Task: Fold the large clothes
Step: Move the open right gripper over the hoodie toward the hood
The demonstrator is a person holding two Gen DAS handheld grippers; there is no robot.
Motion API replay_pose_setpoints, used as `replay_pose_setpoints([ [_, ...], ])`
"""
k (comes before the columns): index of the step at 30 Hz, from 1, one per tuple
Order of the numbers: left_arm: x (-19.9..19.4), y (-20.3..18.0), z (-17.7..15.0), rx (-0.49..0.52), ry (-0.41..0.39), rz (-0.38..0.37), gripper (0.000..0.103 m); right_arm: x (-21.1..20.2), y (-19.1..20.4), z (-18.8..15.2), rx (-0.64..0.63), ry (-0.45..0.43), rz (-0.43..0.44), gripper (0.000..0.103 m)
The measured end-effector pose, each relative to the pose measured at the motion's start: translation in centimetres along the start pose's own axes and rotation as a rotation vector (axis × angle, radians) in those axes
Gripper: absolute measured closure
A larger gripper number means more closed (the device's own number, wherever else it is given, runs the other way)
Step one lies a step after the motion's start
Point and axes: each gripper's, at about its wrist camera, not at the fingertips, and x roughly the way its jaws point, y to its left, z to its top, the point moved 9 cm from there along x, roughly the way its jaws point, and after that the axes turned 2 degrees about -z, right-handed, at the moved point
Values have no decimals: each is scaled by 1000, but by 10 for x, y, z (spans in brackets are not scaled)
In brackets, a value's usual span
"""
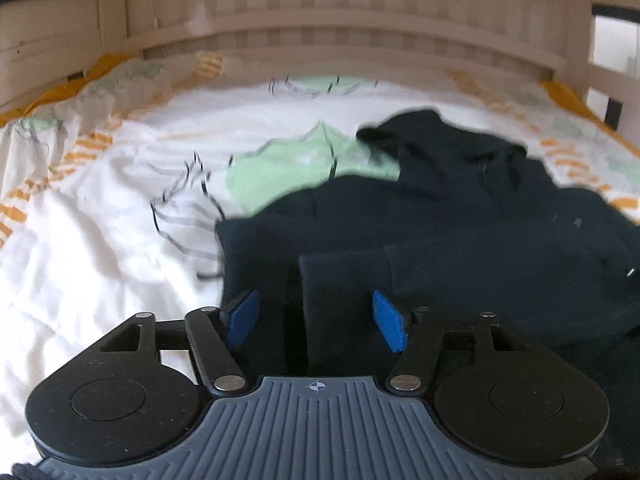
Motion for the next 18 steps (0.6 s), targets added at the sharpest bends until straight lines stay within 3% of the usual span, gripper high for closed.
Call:
replay_pose_setpoints([
  [10, 6, 2, -4, -24, 17, -3, 27, 0, 0, 0, 3, -1, 1, 0],
  [18, 2, 0, 9, -16, 77, -28, 28, -1, -2, 4, 12, 48, 33, 0],
])
